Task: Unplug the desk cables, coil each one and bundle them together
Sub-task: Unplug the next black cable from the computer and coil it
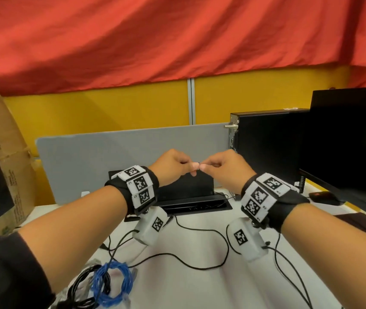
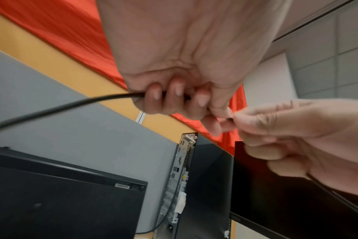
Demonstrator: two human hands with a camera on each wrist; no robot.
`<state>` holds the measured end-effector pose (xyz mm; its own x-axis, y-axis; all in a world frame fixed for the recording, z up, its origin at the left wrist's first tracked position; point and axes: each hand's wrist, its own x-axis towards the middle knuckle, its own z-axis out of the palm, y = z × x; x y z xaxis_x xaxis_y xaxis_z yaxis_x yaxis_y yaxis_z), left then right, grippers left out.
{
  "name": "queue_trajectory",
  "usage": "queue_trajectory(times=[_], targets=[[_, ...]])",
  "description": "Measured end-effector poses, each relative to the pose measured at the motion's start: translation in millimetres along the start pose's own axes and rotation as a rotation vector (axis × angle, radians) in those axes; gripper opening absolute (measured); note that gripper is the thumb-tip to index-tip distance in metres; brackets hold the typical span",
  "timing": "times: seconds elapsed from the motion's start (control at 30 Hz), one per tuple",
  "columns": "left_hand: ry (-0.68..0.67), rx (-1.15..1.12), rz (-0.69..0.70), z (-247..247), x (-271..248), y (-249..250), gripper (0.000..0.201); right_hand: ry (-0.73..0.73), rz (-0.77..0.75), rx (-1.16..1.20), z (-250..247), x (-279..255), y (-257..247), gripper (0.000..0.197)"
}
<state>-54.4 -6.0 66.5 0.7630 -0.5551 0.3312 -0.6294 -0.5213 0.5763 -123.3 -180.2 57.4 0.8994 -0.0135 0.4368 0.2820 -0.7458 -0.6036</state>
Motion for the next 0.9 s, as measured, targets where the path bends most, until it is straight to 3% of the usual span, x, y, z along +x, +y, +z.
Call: queue_trajectory(times=[0.4, 0.6, 0.9], targets=[[0.029, 0.071, -0.202, -23, -10, -55, 0.032, 0.369, 0.097, -0.217, -49, -3, 77, 0.015], [0.042, 0.124, -0.253, -32, -16, -80, 0.032, 0.473, 0.193, -0.251, -62, -8, 107, 0.017], [0.03, 0.247, -0.249, -38, -19, -88, 0.032, 0.494, 0.286, -0.219, -52, -9, 124, 0.016]])
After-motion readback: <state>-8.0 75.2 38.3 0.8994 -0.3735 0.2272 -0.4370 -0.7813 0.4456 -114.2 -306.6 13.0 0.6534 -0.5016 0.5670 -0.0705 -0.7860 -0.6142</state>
